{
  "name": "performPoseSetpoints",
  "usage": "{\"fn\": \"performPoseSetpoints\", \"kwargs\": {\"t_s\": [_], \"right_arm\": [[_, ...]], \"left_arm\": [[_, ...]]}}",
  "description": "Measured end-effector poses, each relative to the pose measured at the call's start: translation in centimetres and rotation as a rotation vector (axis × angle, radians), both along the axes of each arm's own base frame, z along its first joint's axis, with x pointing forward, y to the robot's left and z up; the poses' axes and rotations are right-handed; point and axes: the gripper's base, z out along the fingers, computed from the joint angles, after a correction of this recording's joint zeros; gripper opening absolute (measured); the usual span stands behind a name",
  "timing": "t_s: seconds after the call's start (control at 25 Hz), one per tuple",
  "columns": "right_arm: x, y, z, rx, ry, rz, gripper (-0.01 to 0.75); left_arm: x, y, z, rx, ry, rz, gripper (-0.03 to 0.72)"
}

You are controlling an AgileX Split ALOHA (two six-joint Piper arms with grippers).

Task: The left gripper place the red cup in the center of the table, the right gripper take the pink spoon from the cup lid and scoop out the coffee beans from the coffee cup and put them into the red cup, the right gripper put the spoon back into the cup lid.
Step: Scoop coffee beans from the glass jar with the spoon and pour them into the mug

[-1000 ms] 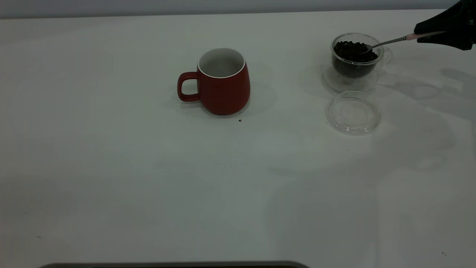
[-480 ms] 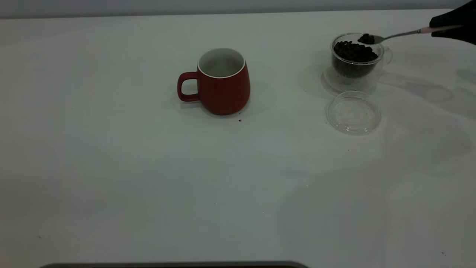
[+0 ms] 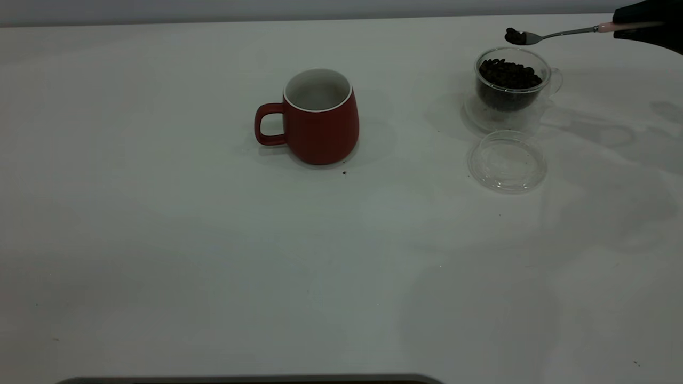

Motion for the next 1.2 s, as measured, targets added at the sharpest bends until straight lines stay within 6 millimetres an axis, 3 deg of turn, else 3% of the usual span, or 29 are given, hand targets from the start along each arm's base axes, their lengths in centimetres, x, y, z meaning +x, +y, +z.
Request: {"fn": "performPoseSetpoints", "kwargs": {"t_s": [0.28, 0.4, 1.2], "right_arm": [[0.2, 0.3, 0.1, 0.014, 0.005, -0.01, 0.096], [0.5, 1.5, 0.1, 0.021, 0.006, 0.009, 0.096], [1.5, 14.4, 0.7, 0.083, -0.012, 0.226, 0.096]], "left_arm": [[0.0, 0.0, 0.0, 0.0, 0.0, 0.0, 0.505], [0.0, 0.0, 0.0, 0.0, 0.0, 0.0, 0.505], [0.0, 0.0, 0.0, 0.0, 0.0, 0.0, 0.505]]}}
